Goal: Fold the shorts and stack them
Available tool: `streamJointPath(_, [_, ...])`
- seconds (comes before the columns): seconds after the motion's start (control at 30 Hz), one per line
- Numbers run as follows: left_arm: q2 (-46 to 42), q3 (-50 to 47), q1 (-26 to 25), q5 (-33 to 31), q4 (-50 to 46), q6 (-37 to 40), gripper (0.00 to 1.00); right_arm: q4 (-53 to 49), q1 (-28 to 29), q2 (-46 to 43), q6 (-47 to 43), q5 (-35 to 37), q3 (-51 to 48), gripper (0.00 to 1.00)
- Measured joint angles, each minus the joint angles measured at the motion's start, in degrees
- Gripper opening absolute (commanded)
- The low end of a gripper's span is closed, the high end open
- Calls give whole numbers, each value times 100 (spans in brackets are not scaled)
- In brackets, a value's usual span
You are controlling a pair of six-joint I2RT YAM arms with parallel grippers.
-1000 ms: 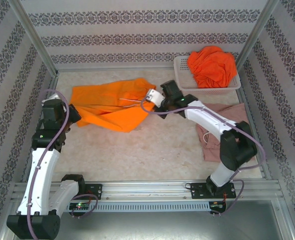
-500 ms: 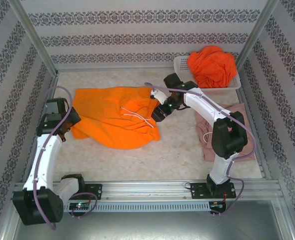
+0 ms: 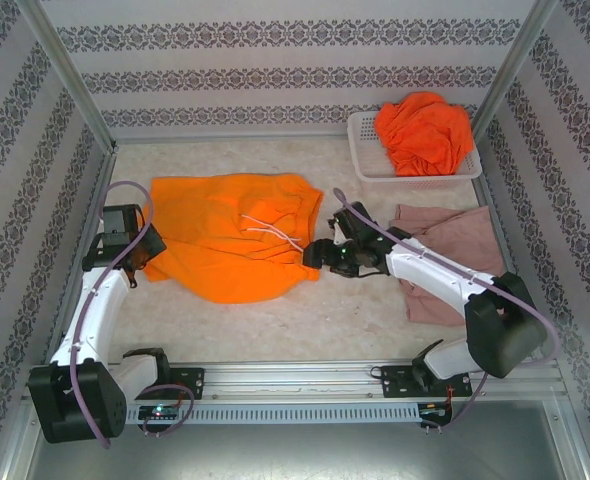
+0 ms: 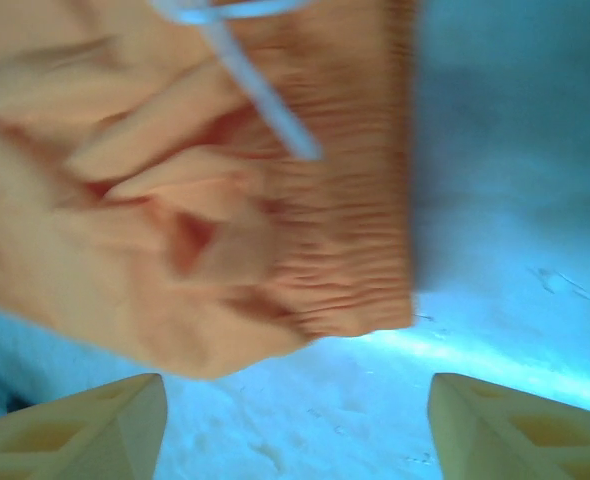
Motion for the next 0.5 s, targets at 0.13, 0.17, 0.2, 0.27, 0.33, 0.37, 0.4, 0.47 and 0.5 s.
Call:
streamJointPath(0.13, [-164, -120, 0, 22, 79, -61, 0, 420, 4, 17, 1246, 341, -509, 55])
streamJointPath(0.17, [-203, -153, 0, 26, 87, -70, 0, 487, 4, 44, 1445, 376, -542, 53])
streamJointPath(0.2, [-238, -186, 0, 39, 98, -83, 0, 586, 4, 85, 1637, 400, -562, 52])
streamJointPath(0.27, [-273, -245, 0, 48, 127, -103, 0, 782, 15, 184, 1917, 439, -562, 50])
streamJointPath(0.33, [-273, -282, 0, 63, 138, -107, 0, 960, 55, 302, 2149, 461, -564, 48])
streamJointPath(0.37, [-275, -297, 0, 66, 155, -107, 0, 1034, 83, 363, 2238, 461, -566, 48])
streamJointPath(0.4, [-275, -313, 0, 66, 177, -109, 0, 1121, 116, 433, 2326, 461, -573, 47])
streamJointPath(0.47, [-275, -328, 0, 66, 219, -120, 0, 1224, 175, 562, 2461, 459, -577, 47])
streamJointPath(0.5, [-275, -330, 0, 68, 227, -125, 0, 1270, 208, 623, 2505, 461, -577, 48])
